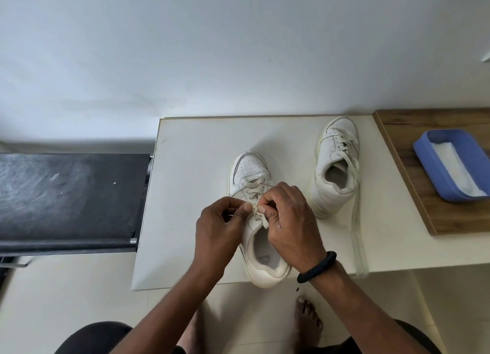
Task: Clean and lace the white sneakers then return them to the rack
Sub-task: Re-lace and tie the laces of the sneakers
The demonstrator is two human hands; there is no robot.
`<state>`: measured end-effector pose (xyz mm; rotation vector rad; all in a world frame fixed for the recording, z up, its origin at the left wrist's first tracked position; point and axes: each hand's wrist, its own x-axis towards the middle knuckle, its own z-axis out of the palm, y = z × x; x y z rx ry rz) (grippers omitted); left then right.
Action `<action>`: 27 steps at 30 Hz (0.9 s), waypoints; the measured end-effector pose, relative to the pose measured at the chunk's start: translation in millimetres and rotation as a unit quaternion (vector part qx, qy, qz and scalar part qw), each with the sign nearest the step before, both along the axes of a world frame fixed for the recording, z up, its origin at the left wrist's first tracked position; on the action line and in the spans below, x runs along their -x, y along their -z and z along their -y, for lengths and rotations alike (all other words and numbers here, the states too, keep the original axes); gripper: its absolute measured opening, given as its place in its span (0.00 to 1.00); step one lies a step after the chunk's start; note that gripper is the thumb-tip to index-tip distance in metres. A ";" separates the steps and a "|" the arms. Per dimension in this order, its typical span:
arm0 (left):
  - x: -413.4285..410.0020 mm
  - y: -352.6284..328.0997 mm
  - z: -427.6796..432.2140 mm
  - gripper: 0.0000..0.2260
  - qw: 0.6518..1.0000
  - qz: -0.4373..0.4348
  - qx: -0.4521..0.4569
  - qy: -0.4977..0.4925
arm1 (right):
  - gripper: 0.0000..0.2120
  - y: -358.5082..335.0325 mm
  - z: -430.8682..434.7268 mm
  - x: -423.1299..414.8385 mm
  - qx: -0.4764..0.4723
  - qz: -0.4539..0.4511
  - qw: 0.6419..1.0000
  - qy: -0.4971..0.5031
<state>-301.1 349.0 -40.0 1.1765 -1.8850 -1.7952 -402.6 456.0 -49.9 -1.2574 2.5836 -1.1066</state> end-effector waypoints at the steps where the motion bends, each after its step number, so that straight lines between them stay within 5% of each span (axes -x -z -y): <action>1: -0.2 -1.6 0.4 0.05 0.999 -0.007 -0.037 -0.011 | 0.03 0.0 -0.2 0.4 0.001 0.001 1.000 -0.001; 5: -1.5 -3.4 1.8 0.07 0.986 -0.020 -0.165 -0.033 | 0.03 0.1 -0.4 0.6 0.005 0.009 1.000 -0.002; 11: 2.1 -5.2 -4.5 0.08 0.985 -0.020 -0.163 -0.056 | 0.02 0.9 0.1 -0.3 0.011 0.012 1.000 0.001; 17: 1.6 -4.8 -8.5 0.08 0.997 -0.017 -0.064 -0.037 | 0.02 0.7 0.2 -0.4 0.008 0.011 1.000 0.004; 19: 1.7 1.8 -6.2 0.06 0.999 0.001 0.037 -0.024 | 0.03 0.7 0.0 0.0 0.010 0.009 1.000 0.002; 27: 1.8 15.9 17.1 0.07 0.940 -0.102 0.307 0.103 | 0.03 0.6 -1.5 1.6 0.026 0.067 0.997 0.013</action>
